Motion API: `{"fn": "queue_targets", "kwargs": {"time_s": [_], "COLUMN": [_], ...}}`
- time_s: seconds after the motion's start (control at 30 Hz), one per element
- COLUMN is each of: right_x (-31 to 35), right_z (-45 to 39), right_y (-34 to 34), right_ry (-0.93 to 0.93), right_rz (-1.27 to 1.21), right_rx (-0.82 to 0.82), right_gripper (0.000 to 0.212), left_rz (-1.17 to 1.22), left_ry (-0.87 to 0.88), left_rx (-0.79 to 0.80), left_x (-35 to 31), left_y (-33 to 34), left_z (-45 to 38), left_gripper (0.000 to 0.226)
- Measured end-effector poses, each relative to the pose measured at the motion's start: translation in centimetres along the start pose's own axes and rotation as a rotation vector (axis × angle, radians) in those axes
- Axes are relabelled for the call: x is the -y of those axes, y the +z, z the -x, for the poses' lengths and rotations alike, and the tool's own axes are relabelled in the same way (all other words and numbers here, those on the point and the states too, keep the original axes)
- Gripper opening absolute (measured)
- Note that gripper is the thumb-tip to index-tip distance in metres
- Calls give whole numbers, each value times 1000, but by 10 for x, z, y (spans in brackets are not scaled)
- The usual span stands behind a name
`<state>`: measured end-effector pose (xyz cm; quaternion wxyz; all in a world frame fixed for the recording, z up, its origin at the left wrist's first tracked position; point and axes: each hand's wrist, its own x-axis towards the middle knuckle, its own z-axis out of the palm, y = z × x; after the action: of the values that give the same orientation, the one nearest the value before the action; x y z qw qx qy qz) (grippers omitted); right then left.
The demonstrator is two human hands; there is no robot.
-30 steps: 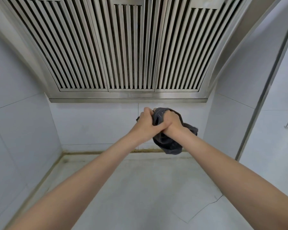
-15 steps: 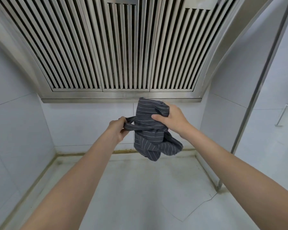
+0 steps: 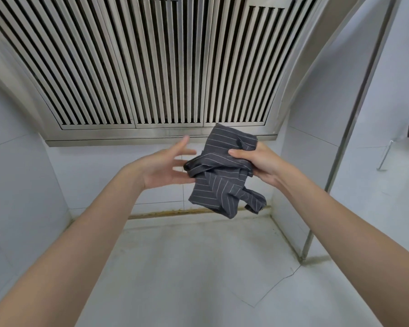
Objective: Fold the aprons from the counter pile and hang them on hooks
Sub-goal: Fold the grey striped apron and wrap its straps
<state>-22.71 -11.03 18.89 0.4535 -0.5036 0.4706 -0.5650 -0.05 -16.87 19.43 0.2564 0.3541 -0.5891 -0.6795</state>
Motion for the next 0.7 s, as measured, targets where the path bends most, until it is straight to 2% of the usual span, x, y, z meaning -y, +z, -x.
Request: {"fn": "queue_targets", "kwargs": {"time_s": [0.1, 0.2, 0.23, 0.33, 0.37, 0.4, 0.47, 0.53, 0.6, 0.7], "right_x": [-1, -1, -1, -5, -10, -16, -32, -39, -36, -25], "right_z": [1, 4, 5, 9, 12, 16, 19, 19, 14, 4], "right_y": [5, 12, 11, -7, -16, -21, -18, -3, 9, 4], "right_ry": [17, 29, 17, 0, 66, 168, 302, 295, 222, 106], "right_rz": [-41, 14, 22, 188, 264, 295, 160, -181, -391, -373], "right_rx": [104, 194, 152, -136, -157, -98, 85, 131, 59, -152], "right_gripper": [39, 34, 35, 38, 46, 54, 57, 38, 19, 13], "left_rz": [-215, -153, -100, 123, 199, 257, 316, 310, 269, 225], "left_ry": [97, 105, 114, 148, 164, 177, 196, 200, 209, 250], "left_rx": [63, 36, 22, -141, -203, -247, -266, -213, -158, -107], "left_x": [3, 12, 14, 18, 20, 21, 23, 25, 26, 25], "left_y": [26, 32, 29, 12, 5, 1, 0, 10, 18, 16], "left_z": [-1, -9, -10, -13, -15, -15, -15, -14, -12, -8], "left_gripper": [72, 59, 52, 46, 47, 47, 47, 42, 36, 41]}}
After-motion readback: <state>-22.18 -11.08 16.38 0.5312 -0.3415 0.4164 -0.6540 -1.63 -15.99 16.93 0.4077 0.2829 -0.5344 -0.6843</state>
